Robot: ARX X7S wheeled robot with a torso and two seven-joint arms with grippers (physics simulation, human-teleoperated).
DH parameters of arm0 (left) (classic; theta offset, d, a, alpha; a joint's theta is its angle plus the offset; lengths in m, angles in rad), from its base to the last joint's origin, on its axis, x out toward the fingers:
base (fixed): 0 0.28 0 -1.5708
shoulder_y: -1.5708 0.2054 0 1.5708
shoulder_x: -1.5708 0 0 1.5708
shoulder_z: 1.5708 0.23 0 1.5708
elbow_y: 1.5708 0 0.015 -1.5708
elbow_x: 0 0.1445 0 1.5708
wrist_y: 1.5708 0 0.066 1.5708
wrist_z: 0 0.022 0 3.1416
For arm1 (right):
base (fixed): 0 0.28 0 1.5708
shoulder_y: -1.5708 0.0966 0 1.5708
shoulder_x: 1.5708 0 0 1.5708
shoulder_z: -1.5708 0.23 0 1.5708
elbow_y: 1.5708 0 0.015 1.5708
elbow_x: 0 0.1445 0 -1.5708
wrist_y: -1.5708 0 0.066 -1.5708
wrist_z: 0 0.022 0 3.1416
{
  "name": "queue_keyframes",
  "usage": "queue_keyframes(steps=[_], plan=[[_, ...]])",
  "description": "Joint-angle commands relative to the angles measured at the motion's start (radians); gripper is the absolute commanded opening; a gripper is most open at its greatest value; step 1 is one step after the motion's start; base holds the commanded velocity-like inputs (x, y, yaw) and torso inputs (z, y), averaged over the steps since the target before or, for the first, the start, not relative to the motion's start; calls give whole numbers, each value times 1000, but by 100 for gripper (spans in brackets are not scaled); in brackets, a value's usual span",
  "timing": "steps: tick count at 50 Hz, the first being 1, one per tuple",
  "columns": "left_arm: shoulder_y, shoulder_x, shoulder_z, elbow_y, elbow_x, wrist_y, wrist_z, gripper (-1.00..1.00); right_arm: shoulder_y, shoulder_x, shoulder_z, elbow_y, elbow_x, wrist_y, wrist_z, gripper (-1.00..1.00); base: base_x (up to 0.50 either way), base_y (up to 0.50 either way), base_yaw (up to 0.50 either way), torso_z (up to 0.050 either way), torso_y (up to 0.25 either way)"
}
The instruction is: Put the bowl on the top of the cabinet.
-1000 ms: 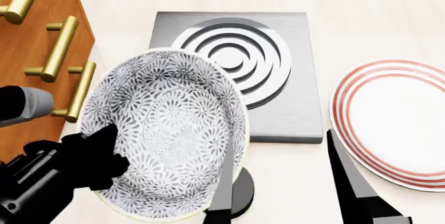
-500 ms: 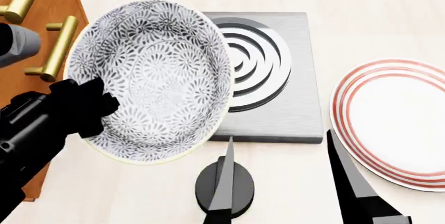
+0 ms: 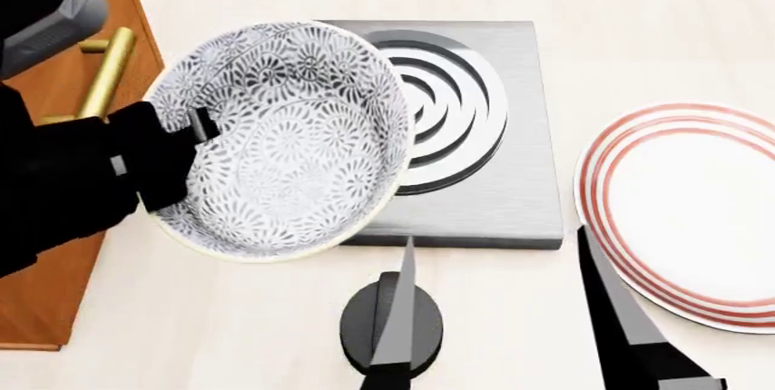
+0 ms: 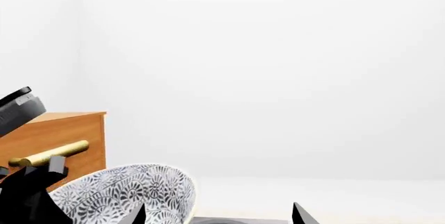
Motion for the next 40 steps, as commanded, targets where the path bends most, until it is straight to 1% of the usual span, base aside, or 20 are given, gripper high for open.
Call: queue_keyframes(steps=[1,5,8,12,13,14,16,18,20,21,26,27,29,30,35,37,38,39,40], plan=[[-141,22,16,-148,-245,-21,-127,-100,3,-11,20,-3,-19,7,-18,100,0,0,0,0,0],[-197,28,30,-158,-334,19,-204,-100,3,-9,20,-1,-17,6,-16,100,0,0,0,0,3],[-231,29,42,-168,-368,45,-230,-100,5,-9,18,0,-17,6,-15,100,0,0,0,0,0],[-282,23,73,-200,-397,73,-245,-100,6,-8,16,-6,-16,10,-12,100,0,0,0,0,0],[-303,11,96,-215,-386,82,-253,-100,3,-8,20,2,-13,2,-13,100,0,0,0,0,0],[-321,12,100,-249,-381,74,-228,-100,2,-9,19,10,-14,-5,-15,100,0,0,0,0,0],[-369,11,119,-290,-372,68,-223,-100,4,-12,11,18,-18,-6,-15,100,0,0,0,0,0],[-392,10,133,-286,-397,82,-243,-100,9,-12,1,9,-25,7,-13,100,0,0,0,0,0],[-419,6,153,-323,-393,79,-232,-100,14,-11,-1,-1,-23,19,-10,100,0,0,0,0,0],[-442,1,168,-346,-404,86,-248,-100,14,-9,0,-2,-24,18,-9,100,0,0,0,0,0],[-538,10,203,-450,-383,69,-208,-100,17,-10,-7,3,-25,17,-10,100,0,0,0,0,2],[-569,12,219,-506,-343,48,-164,-100,17,-9,-4,2,-22,17,-9,100,0,0,0,0,0],[-588,20,218,-537,-346,48,-144,-100,15,-7,-2,6,-21,12,-9,100,0,0,0,0,0],[-603,23,220,-538,-357,57,-168,-100,16,-7,-2,9,-20,11,-9,100,0,0,0,0,0],[-713,48,251,-690,-314,29,-97,-100,17,-7,-6,15,-21,8,-10,100,0,0,0,0,0],[-753,57,258,-724,-309,26,-94,-100,17,-6,-6,15,-20,8,-9,100,0,0,0,0,0],[-755,57,248,-697,-341,38,-137,-100,18,-6,-6,14,-20,9,-8,100,0,0,0,0,0],[-785,65,261,-748,-314,26,-96,-100,17,-5,-6,11,-20,10,-7,100,0,0,0,0,0],[-805,70,266,-776,-308,23,-84,-100,16,-4,-5,11,-20,8,-6,100,0,0,0,0,0]])
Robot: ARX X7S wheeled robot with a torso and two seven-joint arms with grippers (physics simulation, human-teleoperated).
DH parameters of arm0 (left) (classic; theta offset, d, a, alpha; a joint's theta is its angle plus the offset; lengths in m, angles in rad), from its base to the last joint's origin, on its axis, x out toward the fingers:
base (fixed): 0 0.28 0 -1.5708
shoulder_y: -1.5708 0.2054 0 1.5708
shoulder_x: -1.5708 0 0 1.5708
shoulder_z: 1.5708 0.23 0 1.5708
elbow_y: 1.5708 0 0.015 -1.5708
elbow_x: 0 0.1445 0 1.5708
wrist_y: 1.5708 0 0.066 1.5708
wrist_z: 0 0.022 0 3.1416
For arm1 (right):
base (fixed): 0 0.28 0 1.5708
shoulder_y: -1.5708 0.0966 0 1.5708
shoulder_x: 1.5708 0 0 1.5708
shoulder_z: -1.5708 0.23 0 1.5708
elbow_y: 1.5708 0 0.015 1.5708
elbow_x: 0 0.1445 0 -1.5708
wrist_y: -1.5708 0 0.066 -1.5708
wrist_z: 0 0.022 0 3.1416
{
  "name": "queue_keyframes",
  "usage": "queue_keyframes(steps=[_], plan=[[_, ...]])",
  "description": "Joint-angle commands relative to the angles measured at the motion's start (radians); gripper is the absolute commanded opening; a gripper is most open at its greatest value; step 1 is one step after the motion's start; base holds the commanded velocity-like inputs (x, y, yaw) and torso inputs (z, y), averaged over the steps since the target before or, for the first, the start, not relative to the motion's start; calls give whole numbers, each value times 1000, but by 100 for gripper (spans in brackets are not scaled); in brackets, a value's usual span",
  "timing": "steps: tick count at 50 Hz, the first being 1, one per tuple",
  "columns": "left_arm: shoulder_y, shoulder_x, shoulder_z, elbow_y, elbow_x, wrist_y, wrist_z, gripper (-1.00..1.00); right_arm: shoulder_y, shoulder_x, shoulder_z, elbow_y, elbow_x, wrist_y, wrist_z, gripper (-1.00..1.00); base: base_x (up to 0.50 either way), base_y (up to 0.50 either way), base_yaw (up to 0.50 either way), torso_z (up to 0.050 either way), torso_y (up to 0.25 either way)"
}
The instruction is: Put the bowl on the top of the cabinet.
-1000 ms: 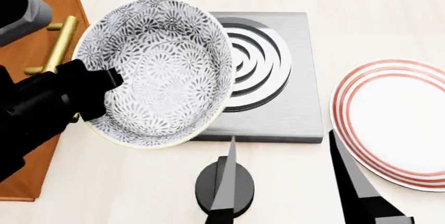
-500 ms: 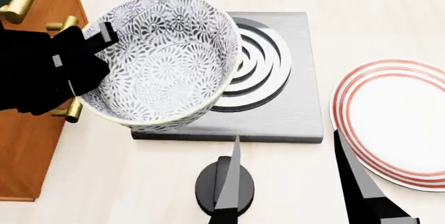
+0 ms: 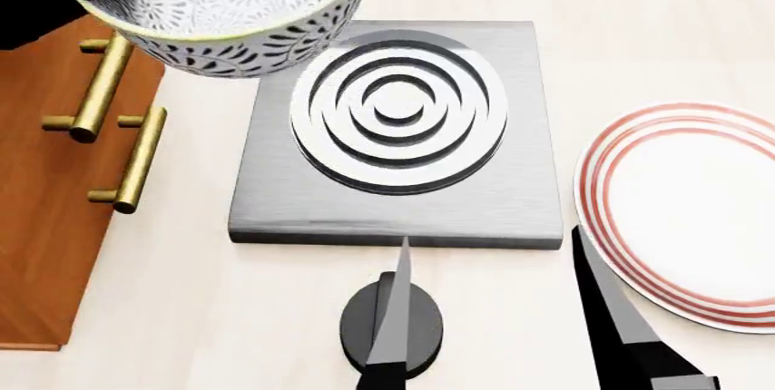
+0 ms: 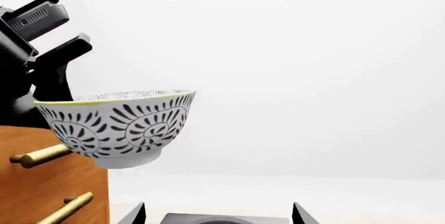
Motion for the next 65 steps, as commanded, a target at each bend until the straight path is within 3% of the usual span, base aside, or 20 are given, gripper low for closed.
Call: queue_keyframes(steps=[1,13,19,28,44,65], plan=[[-217,61,23,-233,20,-37,98,-100,4,-13,14,4,-24,5,-21,100,0,0,0,0,0],[-396,100,99,-489,117,-73,222,-100,1,-7,17,3,-20,-2,-15,100,0,0,0,0,1],[-454,103,99,-532,107,-78,201,-100,2,-4,19,-5,-16,3,-10,100,0,0,0,0,0],[-594,159,163,-767,168,-108,340,-100,3,2,27,-10,-7,4,-5,100,0,0,0,2,0],[-628,113,343,-775,165,-27,336,-100,8,9,22,-28,-2,19,9,100,0,0,0,0,1],[-632,29,511,-776,-8,39,319,-100,12,15,13,-16,-1,13,14,100,0,0,0,0,0]])
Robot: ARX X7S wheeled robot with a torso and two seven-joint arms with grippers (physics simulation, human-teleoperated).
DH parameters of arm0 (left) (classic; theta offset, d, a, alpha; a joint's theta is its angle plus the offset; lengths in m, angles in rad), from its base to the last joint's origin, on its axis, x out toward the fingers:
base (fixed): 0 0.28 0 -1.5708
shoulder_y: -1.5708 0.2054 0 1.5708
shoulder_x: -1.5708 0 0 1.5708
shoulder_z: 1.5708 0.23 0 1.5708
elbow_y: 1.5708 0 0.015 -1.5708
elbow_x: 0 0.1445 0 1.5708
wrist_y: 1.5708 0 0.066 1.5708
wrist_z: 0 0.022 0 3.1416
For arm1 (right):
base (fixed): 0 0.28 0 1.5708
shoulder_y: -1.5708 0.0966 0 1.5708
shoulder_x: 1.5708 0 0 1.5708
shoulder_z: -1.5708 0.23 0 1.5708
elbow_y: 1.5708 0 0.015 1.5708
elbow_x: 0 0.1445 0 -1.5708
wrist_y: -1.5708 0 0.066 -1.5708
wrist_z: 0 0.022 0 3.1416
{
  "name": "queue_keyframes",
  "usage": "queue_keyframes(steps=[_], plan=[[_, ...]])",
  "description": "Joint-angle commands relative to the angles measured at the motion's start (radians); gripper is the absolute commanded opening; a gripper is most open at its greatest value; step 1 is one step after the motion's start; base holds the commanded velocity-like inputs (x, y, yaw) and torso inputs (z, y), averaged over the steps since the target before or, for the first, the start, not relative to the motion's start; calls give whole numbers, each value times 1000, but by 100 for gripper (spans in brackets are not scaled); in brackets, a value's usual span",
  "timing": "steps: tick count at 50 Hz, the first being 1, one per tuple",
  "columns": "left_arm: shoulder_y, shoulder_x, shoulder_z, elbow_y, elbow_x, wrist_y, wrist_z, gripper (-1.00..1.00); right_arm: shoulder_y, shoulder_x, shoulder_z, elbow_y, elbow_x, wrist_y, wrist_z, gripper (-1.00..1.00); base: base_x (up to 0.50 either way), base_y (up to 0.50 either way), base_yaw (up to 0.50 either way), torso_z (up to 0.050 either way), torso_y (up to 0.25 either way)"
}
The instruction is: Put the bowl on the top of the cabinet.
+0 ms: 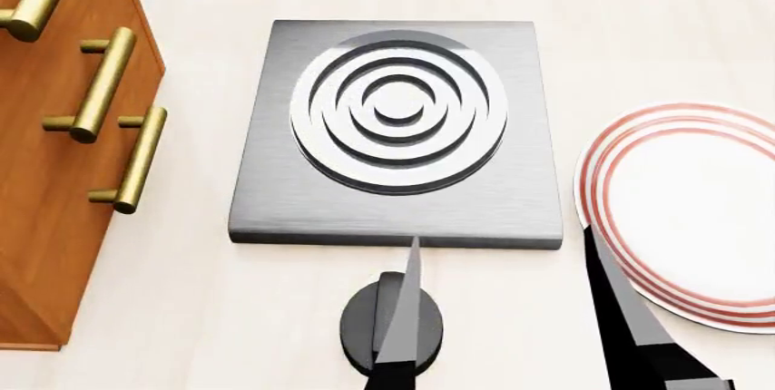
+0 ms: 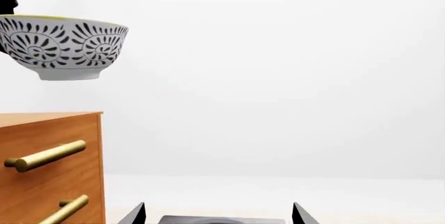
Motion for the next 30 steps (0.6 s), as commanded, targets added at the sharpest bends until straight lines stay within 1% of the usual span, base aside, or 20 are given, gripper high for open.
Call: queue_keyframes(steps=[1,11,21,30], plan=[[-32,-21,59,-6,-101,24,33,-100,7,-12,12,-1,-25,12,-19,100,0,0,0,0,0],[-46,-84,215,-7,-226,62,50,-100,6,-9,11,1,-23,6,-15,100,0,0,0,0,1],[-32,-127,368,-6,-308,91,85,-100,9,-5,8,-5,-20,14,-9,100,0,0,0,0,0],[-52,-161,489,-7,-382,107,97,-100,13,-4,2,1,-22,14,-7,100,0,0,0,0,1]])
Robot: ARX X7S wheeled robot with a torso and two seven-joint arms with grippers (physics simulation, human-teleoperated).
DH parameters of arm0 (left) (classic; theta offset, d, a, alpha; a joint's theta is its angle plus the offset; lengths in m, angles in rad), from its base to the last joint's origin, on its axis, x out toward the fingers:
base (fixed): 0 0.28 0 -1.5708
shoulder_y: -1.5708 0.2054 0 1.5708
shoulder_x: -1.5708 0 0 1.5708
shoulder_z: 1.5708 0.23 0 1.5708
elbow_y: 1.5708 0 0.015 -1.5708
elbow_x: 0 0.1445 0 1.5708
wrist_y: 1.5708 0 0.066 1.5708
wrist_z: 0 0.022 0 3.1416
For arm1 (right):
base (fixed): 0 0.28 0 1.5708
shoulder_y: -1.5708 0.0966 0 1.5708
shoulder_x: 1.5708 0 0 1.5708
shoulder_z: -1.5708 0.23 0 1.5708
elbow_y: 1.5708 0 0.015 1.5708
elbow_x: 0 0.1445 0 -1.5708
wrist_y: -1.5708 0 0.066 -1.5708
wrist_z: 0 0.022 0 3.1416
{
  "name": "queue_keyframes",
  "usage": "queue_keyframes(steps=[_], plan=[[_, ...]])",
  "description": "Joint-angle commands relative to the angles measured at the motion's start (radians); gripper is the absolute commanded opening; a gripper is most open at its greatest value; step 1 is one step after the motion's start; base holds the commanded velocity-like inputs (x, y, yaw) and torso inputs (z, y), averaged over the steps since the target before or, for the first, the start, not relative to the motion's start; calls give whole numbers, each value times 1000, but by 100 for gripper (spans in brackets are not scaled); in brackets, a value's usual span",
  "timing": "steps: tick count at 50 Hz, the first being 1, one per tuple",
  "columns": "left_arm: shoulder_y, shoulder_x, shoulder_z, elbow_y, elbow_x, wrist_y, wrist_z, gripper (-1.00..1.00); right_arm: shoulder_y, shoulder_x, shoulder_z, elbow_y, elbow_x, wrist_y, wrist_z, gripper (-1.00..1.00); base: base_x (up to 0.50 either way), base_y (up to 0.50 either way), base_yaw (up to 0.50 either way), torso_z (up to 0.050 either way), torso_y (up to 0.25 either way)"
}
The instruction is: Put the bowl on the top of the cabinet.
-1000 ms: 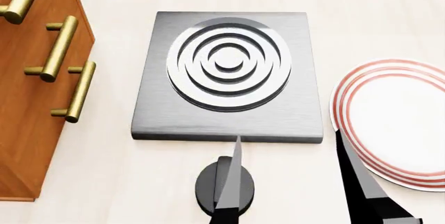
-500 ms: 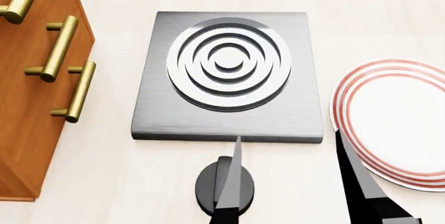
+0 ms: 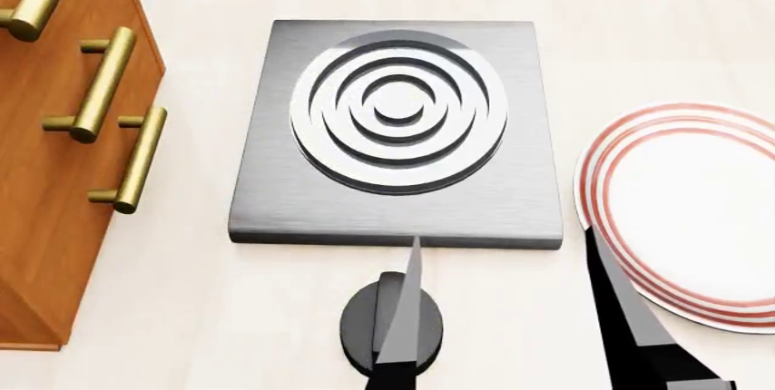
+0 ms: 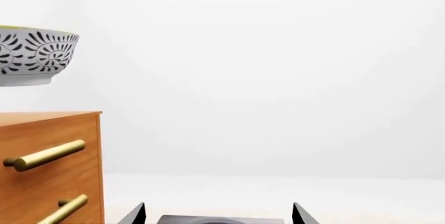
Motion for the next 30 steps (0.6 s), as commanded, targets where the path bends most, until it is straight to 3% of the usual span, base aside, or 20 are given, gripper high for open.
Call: queue_keyframes(steps=[1,12,30], plan=[[-27,-19,110,-2,-109,10,54,-100,9,-16,8,7,-27,10,-21,100,0,0,0,0,0],[-58,-40,239,-2,-196,24,82,-100,12,-12,4,8,-25,12,-17,100,0,0,0,0,0],[-60,-74,-35,-2,69,6,49,-100,12,-10,-5,19,-26,0,-15,100,0,0,0,0,1]])
